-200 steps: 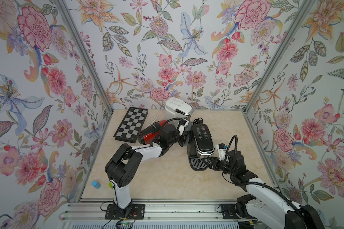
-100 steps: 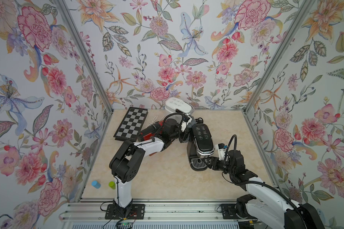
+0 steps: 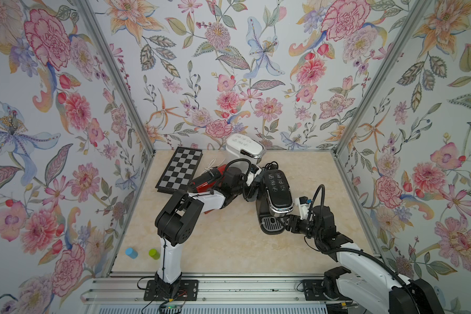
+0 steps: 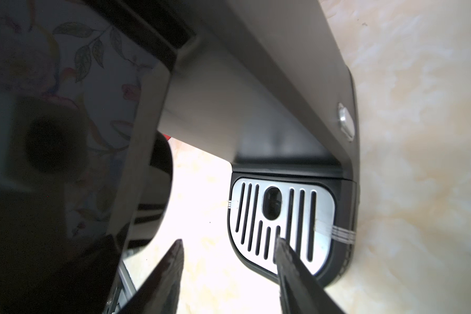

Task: Wipe the surface of a coffee machine
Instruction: Wipe the dirt from the surface of the coffee machine.

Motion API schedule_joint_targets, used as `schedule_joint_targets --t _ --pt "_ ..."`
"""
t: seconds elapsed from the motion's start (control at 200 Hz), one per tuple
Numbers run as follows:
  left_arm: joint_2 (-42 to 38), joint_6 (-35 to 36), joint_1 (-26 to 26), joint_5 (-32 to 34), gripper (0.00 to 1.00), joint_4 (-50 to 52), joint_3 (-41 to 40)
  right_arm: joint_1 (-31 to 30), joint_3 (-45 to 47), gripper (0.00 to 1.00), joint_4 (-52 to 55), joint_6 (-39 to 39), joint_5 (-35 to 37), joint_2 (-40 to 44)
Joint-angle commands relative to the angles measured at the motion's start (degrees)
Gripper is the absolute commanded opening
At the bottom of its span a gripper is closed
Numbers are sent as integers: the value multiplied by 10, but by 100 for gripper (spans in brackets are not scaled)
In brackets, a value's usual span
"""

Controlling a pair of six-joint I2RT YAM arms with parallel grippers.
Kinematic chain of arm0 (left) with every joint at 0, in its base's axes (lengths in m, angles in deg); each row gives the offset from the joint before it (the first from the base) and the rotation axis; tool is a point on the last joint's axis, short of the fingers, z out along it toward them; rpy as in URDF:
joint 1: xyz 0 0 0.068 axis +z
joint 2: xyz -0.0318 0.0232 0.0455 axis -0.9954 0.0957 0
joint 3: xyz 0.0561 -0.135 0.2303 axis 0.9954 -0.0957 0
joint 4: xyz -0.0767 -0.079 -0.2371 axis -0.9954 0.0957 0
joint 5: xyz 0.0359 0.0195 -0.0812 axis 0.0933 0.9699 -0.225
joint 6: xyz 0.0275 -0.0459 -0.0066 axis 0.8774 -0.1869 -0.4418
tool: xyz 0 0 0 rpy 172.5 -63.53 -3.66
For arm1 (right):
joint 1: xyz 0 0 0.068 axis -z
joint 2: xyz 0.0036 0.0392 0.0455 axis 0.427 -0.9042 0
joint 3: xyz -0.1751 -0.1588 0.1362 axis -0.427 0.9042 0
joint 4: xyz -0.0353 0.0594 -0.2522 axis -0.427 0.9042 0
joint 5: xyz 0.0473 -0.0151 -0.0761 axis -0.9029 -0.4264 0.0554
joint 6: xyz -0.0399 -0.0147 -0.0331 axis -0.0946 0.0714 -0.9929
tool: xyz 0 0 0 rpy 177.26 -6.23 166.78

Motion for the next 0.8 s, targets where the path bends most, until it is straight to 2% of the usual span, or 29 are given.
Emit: schedule_joint_targets --t 0.0,0.22,0.445,0.685,0.791 --pt "13 -5 -10 -86 4 -9 -24 3 -11 56 -13 -8 -7 -3" --pt "-14 -5 -10 -72 5 -9 -68 7 -13 56 5 -18 4 7" --pt "-69 -66 -16 -76 5 -100 -147 13 -16 56 6 -20 2 1" --pt "-113 -139 -60 -67 6 -196 -219 17 -14 56 11 -22 6 0" --pt "-116 -154 -79 -49 6 -205 -233 17 -14 56 10 -21 5 0"
